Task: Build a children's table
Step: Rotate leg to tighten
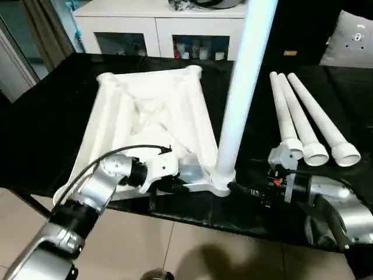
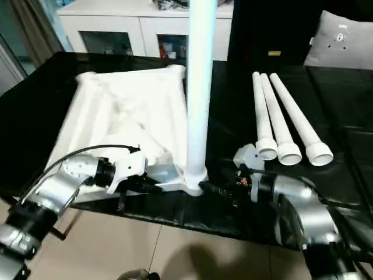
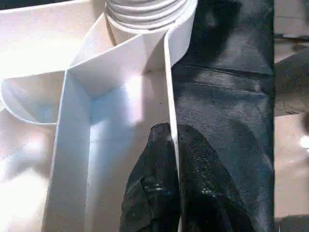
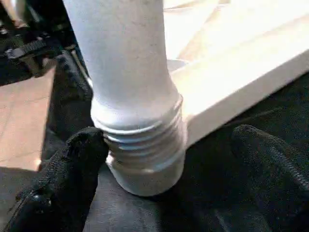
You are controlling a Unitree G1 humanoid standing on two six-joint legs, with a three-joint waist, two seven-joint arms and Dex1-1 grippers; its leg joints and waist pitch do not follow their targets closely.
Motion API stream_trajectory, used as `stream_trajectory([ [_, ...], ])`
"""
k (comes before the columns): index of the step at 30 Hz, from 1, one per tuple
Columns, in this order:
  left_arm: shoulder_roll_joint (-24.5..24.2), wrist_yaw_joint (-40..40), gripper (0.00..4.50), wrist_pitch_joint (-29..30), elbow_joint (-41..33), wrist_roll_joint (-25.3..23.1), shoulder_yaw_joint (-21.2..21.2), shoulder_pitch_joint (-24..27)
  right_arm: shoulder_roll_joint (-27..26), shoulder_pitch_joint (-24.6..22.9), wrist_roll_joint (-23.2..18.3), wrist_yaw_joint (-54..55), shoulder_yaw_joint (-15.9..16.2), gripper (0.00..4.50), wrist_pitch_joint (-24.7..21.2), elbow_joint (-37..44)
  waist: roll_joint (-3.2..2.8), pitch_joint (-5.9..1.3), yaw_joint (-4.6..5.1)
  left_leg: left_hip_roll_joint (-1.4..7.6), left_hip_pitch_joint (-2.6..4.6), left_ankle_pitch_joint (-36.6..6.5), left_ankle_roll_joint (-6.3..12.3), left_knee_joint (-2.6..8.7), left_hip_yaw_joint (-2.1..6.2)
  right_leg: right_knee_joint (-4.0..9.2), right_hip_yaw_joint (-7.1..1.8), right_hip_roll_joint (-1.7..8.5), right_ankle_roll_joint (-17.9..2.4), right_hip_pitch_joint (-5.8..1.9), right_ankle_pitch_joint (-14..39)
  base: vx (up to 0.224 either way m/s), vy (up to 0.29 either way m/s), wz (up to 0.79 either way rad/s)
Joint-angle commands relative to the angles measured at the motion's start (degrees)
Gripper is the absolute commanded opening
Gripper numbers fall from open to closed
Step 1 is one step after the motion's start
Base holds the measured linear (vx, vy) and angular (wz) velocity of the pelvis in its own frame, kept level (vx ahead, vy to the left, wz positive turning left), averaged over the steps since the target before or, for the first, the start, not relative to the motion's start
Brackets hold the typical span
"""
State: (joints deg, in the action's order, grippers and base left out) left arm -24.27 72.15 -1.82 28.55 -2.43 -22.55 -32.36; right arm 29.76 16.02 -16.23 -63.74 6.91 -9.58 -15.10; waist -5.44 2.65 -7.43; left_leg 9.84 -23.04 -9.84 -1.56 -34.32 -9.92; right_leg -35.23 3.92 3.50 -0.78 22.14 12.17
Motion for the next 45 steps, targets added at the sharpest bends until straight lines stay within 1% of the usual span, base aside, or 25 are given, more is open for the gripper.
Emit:
stream_trajectory([
  [1,0.54,3.04,0.0,-3.31,-0.96,-0.82,-2.46,-2.21,-0.26,1.78,-1.24,-1.95,0.85,4.43,-0.41,0.32,1.1,-4.03,0.05,3.86,1.49,-8.81,5.24,3.4,1.29,3.99,-2.75,5.45,-12.46,-2.23,6.77,0.0,0.0,0.0],
  [6,0.65,4.01,0.0,-4.84,0.09,-1.15,-3.31,-2.9,-0.9,2.81,-0.59,-4.33,2.46,4.13,-0.59,-0.31,1.1,-4.22,-0.85,3.97,1.43,-7.14,5.9,3.12,1.29,3.59,-2.82,5.52,-12.84,-2.13,4.19,0.0,0.0,0.0],
  [18,0.71,4.36,0.0,-7.53,2.9,-1.78,-3.87,-3.74,-1.56,2.64,-1.05,-5.74,2.71,3.18,-2.32,-1.13,1.19,-4.2,-0.78,3.94,1.43,-8.02,5.18,3.22,1.35,3.74,-2.77,5.6,-12.47,-2.24,6.34,0.0,0.0,0.0],
  [19,0.69,4.38,0.0,-7.68,3.09,-1.81,-3.84,-3.78,-1.59,2.43,-1.17,-5.85,2.67,3.08,-2.56,-0.94,0.93,-4.22,-0.81,3.91,1.43,-8.05,5.14,3.18,1.36,3.72,-2.76,5.58,-12.47,-2.2,6.3,0.0,0.0,0.0],
  [20,0.68,4.4,0.0,-7.74,3.16,-1.82,-3.81,-3.79,-1.61,2.31,-1.23,-5.9,2.65,3.03,-2.69,-0.82,1.11,-4.23,-0.76,3.91,1.4,-7.99,5.12,3.17,1.34,3.71,-2.77,5.54,-12.43,-2.22,5.9,0.0,0.0,0.0],
  [23,0.7,4.46,0.0,-7.52,3.52,-1.59,-3.47,-3.67,-1.94,1.53,-1.46,-5.63,2.43,2.88,-3.13,-0.64,0.73,-4.32,-0.86,3.96,1.43,-7.67,5.2,3.12,1.41,3.56,-2.75,5.58,-12.74,-2.22,4.89,0.0,0.0,0.0],
  [24,0.81,4.15,0.0,-7.04,3.64,-1.25,-3.07,-3.46,-2.38,0.99,-1.64,-5.06,2.14,2.85,-3.34,-0.76,0.89,-4.32,-0.83,3.97,1.43,-7.72,5.18,3.15,1.4,3.56,-2.73,5.53,-12.81,-2.23,4.55,0.0,0.0,0.0],
  [25,1.09,3.33,0.0,-5.87,3.22,-0.56,-2.3,-2.93,-3.08,0.26,-1.77,-3.8,1.84,2.84,-3.84,-0.89,0.47,-4.31,-0.89,3.95,1.43,-7.94,5.08,3.13,1.45,3.54,-2.74,5.57,-12.9,-2.19,4.59,0.0,0.0,0.0],
  [26,1.09,3.33,0.0,-5.87,3.22,-0.56,-2.3,-2.93,-3.08,0.26,-1.77,-3.8,1.84,2.8,-3.84,-0.89,0.72,-4.25,-0.82,3.93,1.42,-8.49,4.95,3.19,1.4,3.65,-2.72,5.57,-12.97,-2.21,4.89,0.0,0.0,0.0],
  [27,1.28,2.81,0.0,-5.12,2.88,-0.13,-1.84,-2.6,-3.5,-0.15,-1.81,-3.01,1.69,2.8,-4.16,-0.97,0.72,-4.22,-0.81,3.95,1.46,-8.99,4.68,3.26,1.41,3.75,-2.71,5.63,-12.91,-2.24,5.78,0.0,0.0,0.0],
  [28,2.04,0.44,0.0,-1.42,1.09,1.15,-0.21,-1.48,-5.45,-0.92,-1.14,1.04,1.26,2.79,-4.72,-1.83,0.37,-4.15,-0.78,3.98,1.52,-9.5,4.39,3.33,1.43,3.72,-2.73,5.59,-12.96,-2.13,6.36,0.0,0.0,0.0],
  [29,2.11,0.22,0.0,-1.08,0.93,1.27,-0.06,-1.37,-5.63,-0.99,-1.07,1.42,1.22,2.79,-4.76,-1.92,0.56,-3.92,-0.54,3.98,1.55,-10.92,3.72,3.58,1.46,3.97,-2.69,5.59,-12.93,-2.09,8.17,0.0,0.0,0.0],
  [30,2.48,-1.44,0.0,0.65,-0.07,1.59,0.73,-0.79,-6.96,-1.12,-0.2,4.54,0.98,2.79,-4.79,-2.63,0.4,-3.91,-0.4,4.03,1.77,-12.47,2.81,3.8,1.54,4.17,-2.75,5.62,-12.67,-2.05,10.37,0.0,0.0,0.0],
  [31,3.53,-5.29,0.0,4.81,-2.69,2.39,2.5,0.8,-10.38,-0.73,2.22,12.38,0.45,2.79,-4.29,-5.05,0.46,-3.77,-0.08,3.97,1.57,-13.01,2.38,3.94,1.59,4.08,-2.81,5.69,-12.67,-2.02,11.08,0.0,0.0,0.0],
  [32,3.79,-6.16,0.0,5.73,-3.39,2.52,2.85,1.18,-11.16,-0.55,2.66,14.08,0.29,2.79,-4.26,-5.6,0.53,-3.3,0.62,3.76,1.46,-15.13,1.08,4.4,1.75,4.4,-2.67,5.67,-12.1,-2.07,14.62,0.0,0.0,0.0],
  [33,4.91,-9.45,0.0,9.18,-6.35,2.89,4.03,2.72,-14.13,0.36,3.89,20.21,-0.45,2.79,-4.4,-7.75,0.52,-3.19,0.9,3.56,1.8,-16.98,0.54,4.39,1.71,4.81,-2.7,5.7,-11.57,-1.86,17.6,0.0,0.0,0.0],
  [34,5.55,-10.81,0.0,11.22,-8.18,3.07,4.42,3.56,-15.63,0.94,3.71,22.42,-1.0,2.79,-4.77,-8.68,0.88,-2.99,2.04,3.45,1.56,-18.28,-0.62,4.72,2.04,4.73,-2.63,5.86,-11.01,-2.26,20.73,0.0,0.0,0.0],
  [35,6.4,-12.88,0.0,13.54,-10.15,2.84,4.86,4.42,-17.4,1.71,3.48,24.85,-1.63,2.78,-4.84,-9.79,0.56,-2.85,2.87,3.37,1.57,-19.78,-1.16,4.89,2.16,5.02,-2.58,5.93,-10.08,-2.14,23.79,0.0,0.0,0.0],
  [36,7.98,-16.65,0.0,16.45,-12.54,1.77,5.49,5.33,-20.13,3.21,3.17,29.26,-3.09,2.78,-4.59,-11.94,0.61,-2.86,3.43,3.32,1.77,-20.78,-1.31,4.81,2.2,5.39,-2.67,5.84,-9.43,-1.87,25.21,0.0,0.0,0.0],
  [38,9.64,-19.52,0.0,19.34,-14.69,1.03,5.91,6.05,-22.0,4.39,3.2,32.55,-4.2,2.77,-4.32,-13.69,1.0,-2.81,3.83,3.23,2.27,-20.76,-1.1,4.62,2.05,5.64,-2.92,5.66,-9.3,-1.45,25.51,0.0,0.0,0.0],
  [40,11.78,-22.54,0.0,22.24,-16.82,0.1,6.17,6.58,-23.53,5.63,3.39,36.0,-5.25,2.77,-3.73,-15.7,0.91,-2.77,4.02,3.07,2.11,-19.9,-0.51,4.51,1.91,6.0,-2.95,5.64,-8.79,-1.52,25.88,0.0,0.0,0.0],
  [41,13.92,-25.32,0.0,25.26,-19.07,-0.43,6.1,7.08,-24.69,6.64,4.05,38.59,-5.75,2.77,-2.92,-17.44,1.38,-2.76,4.23,3.31,1.95,-19.07,-0.33,4.71,1.83,5.87,-3.0,5.49,-8.9,-1.55,24.64,0.0,0.0,0.0],
  [43,16.14,-28.52,0.0,28.06,-21.08,-0.81,6.01,7.43,-25.68,7.52,5.11,40.69,-5.87,2.77,-1.84,-18.99,1.11,-2.81,4.12,3.18,2.02,-18.29,-0.08,4.56,1.81,5.81,-2.9,5.47,-9.13,-1.48,23.97,0.0,0.0,0.0],
  [44,16.56,-29.61,0.0,28.61,-21.67,-1.08,5.66,7.5,-25.94,7.76,5.81,41.32,-5.71,2.77,-1.24,-19.45,1.26,-2.95,4.27,3.24,1.69,-17.35,0.14,4.68,1.88,5.52,-2.89,5.37,-9.33,-1.8,21.85,0.0,0.0,0.0],
  [45,16.51,-30.01,0.0,28.18,-21.63,-1.51,5.31,7.46,-25.96,7.85,6.28,41.65,-5.56,2.77,-0.82,-19.66,1.38,-3.06,4.14,3.25,1.73,-16.65,0.61,4.6,1.74,5.57,-2.97,5.31,-9.44,-1.7,19.93,0.0,0.0,0.0],
])
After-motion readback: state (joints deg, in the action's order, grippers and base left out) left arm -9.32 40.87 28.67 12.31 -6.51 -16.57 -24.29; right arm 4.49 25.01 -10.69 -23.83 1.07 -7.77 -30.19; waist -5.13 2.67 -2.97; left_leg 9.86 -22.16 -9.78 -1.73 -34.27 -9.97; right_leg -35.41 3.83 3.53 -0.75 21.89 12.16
